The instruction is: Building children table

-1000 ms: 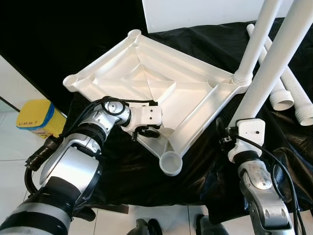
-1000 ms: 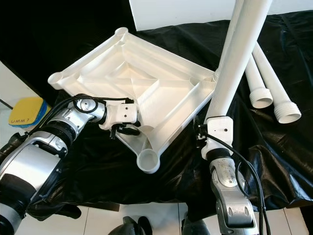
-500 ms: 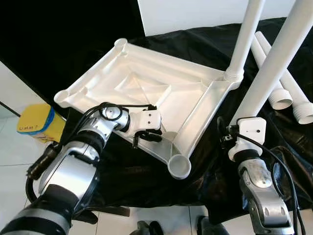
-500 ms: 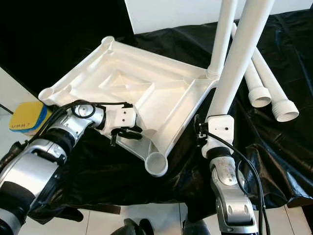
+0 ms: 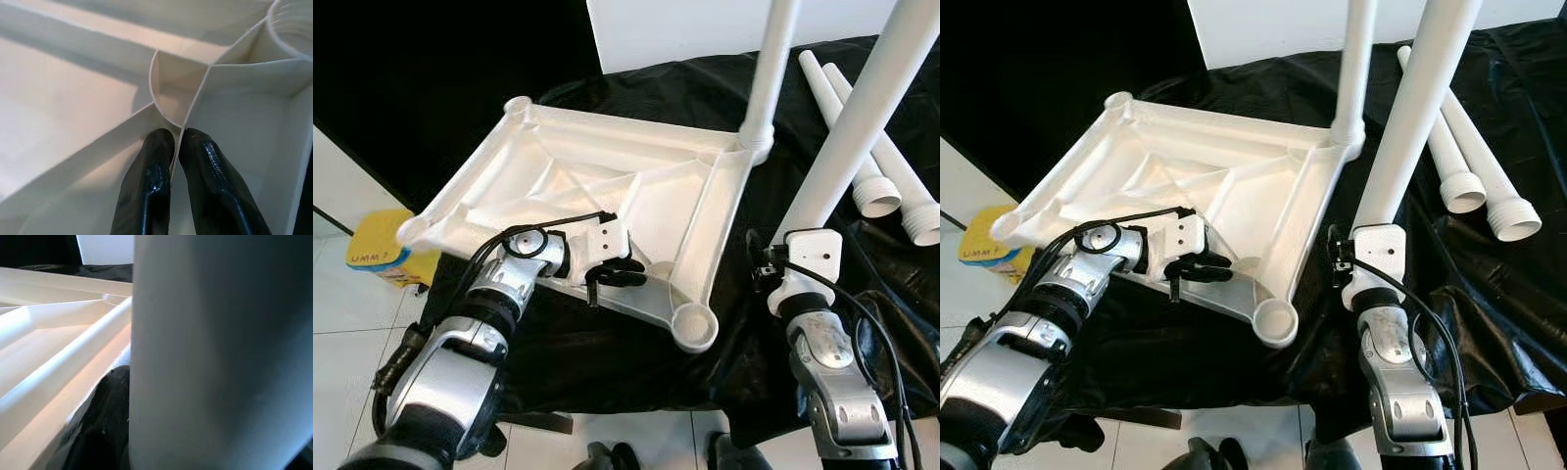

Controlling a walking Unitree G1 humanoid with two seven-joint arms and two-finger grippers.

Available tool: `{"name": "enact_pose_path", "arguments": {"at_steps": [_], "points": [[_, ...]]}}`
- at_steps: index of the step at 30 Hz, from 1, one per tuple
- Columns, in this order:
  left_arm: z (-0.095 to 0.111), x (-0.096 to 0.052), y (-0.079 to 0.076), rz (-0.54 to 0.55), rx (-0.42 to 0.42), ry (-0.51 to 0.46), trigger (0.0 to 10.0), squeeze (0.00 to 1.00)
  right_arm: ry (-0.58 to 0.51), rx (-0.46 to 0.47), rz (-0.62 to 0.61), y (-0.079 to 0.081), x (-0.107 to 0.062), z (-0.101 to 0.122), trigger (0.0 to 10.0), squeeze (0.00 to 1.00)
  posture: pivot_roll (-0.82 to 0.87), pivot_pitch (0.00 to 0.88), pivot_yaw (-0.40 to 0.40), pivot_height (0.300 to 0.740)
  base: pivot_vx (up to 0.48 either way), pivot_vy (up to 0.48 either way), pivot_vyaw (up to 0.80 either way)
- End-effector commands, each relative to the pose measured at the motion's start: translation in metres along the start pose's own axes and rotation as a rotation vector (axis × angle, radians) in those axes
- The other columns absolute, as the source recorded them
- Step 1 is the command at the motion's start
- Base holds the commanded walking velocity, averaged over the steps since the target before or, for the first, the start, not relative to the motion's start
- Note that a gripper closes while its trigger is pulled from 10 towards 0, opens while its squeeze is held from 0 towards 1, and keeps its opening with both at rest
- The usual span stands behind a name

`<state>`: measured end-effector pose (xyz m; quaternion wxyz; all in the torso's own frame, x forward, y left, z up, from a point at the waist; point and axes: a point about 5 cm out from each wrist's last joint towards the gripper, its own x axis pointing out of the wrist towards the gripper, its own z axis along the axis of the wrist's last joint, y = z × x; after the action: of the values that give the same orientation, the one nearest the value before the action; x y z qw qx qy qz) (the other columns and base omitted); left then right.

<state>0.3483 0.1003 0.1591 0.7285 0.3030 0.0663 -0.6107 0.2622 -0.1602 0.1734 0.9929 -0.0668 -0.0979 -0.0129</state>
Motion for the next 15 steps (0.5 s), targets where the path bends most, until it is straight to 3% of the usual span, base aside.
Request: {"name": "enact_pose_path", "arguments": {"at_steps": [1, 8, 15], "points": [[-0.021, -0.009, -0.008, 0.142, -0.142, 0.020, 0.0, 0.00, -0.002, 0.011, 0.025, 0.006, 0.000, -0.001, 10.0, 0.00, -0.32, 0.138, 0.136, 0.740, 0.000, 0.000, 0.00], [-0.008, -0.002, -0.026, 0.172, -0.185, -0.049, 0.0, 0.00, -0.004, 0.019, 0.048, 0.009, 0.006, -0.001, 10.0, 0.00, -0.29, 0.135, 0.121, 0.740, 0.000, 0.000, 0.00], [0.004, 0.009, -0.030, 0.210, -0.208, -0.108, 0.0, 0.00, -0.005, 0.029, 0.060, 0.012, 0.008, -0.001, 10.0, 0.00, -0.27, 0.137, 0.115, 0.740, 0.000, 0.000, 0.00]]}}
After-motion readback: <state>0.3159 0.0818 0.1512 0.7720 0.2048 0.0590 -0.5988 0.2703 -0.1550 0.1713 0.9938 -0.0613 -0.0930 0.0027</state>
